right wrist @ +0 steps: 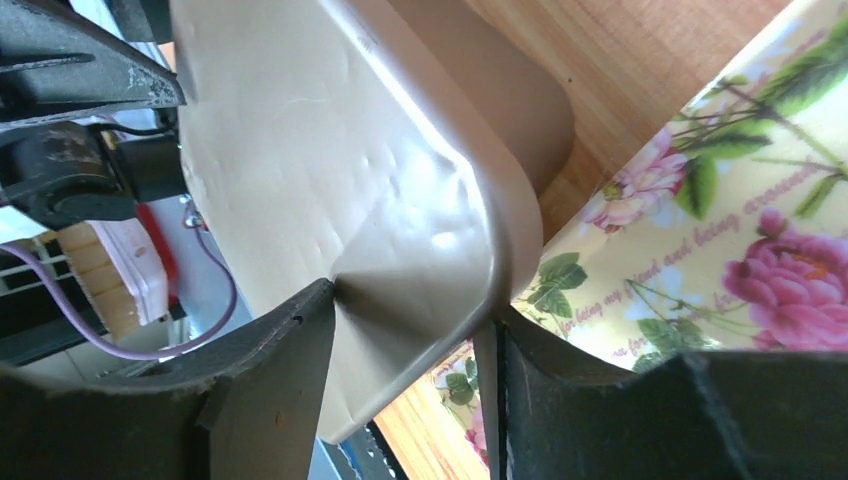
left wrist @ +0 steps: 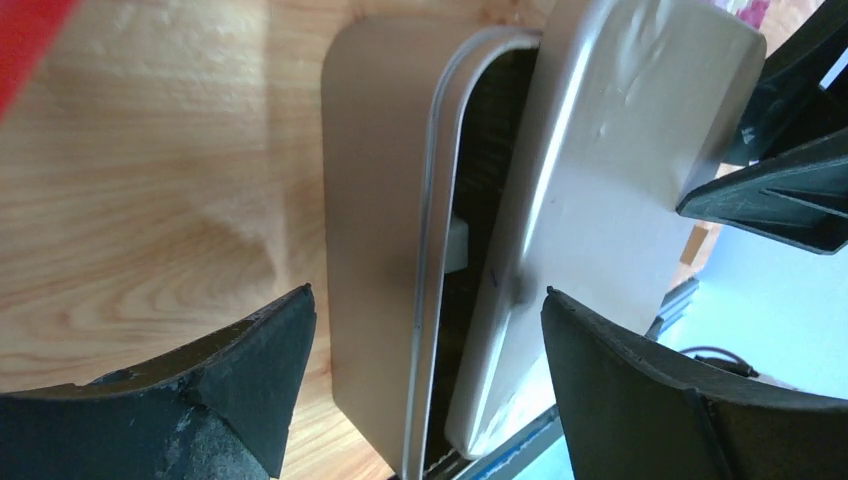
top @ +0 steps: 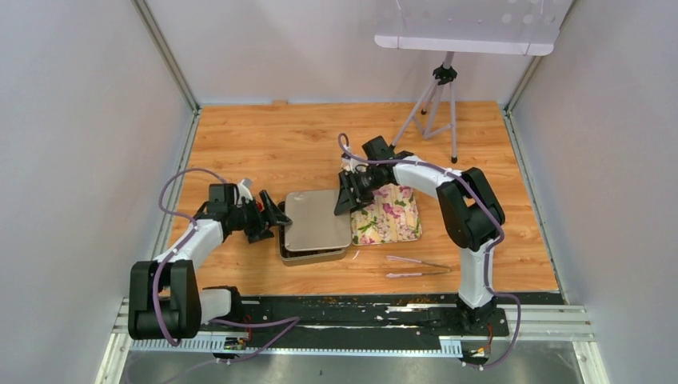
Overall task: Pack the chocolate
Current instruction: Close the box lid on the packing box.
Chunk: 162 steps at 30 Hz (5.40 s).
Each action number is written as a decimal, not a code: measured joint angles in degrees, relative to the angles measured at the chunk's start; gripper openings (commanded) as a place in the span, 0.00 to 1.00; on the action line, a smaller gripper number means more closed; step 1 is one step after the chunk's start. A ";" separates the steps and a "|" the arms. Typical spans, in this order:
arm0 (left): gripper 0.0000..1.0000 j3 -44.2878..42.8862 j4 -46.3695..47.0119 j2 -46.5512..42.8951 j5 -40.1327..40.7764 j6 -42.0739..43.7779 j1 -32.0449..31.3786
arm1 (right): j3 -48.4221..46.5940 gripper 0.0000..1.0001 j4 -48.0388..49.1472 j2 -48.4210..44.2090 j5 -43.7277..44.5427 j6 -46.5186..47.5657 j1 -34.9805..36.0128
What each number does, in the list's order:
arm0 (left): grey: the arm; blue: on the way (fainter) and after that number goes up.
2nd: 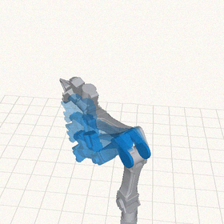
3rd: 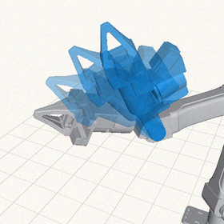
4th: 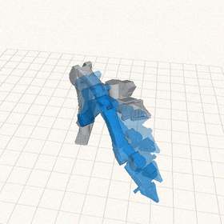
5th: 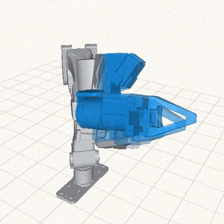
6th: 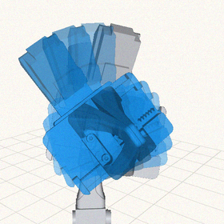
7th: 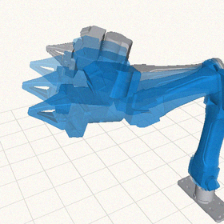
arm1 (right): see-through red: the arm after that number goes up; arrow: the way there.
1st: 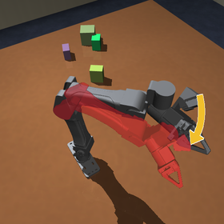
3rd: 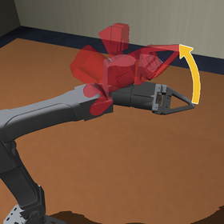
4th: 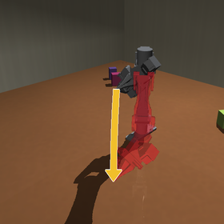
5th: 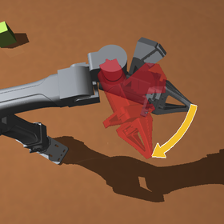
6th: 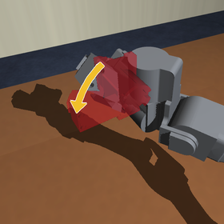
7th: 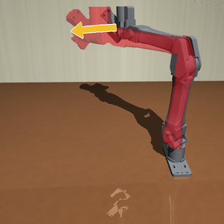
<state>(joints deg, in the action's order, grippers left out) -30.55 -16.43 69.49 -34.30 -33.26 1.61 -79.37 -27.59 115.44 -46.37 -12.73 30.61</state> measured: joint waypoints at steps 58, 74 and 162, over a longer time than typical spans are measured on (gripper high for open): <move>0.73 -11.41 -22.38 2.36 -1.55 11.32 -3.78 | -12.22 0.69 -18.40 -0.57 20.87 2.89 12.11; 0.64 -11.41 -25.05 0.83 2.97 12.98 -3.78 | -13.73 0.68 -19.39 -0.81 21.88 4.33 13.20; 0.69 -9.11 -21.79 0.31 1.40 14.27 -3.69 | -4.55 0.38 -9.38 2.34 -1.86 2.16 6.32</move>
<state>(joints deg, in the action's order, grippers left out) -39.66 -38.22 69.80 -32.91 -18.98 -2.09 -83.92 -36.97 117.78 -48.23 -10.57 36.93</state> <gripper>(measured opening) 0.694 0.405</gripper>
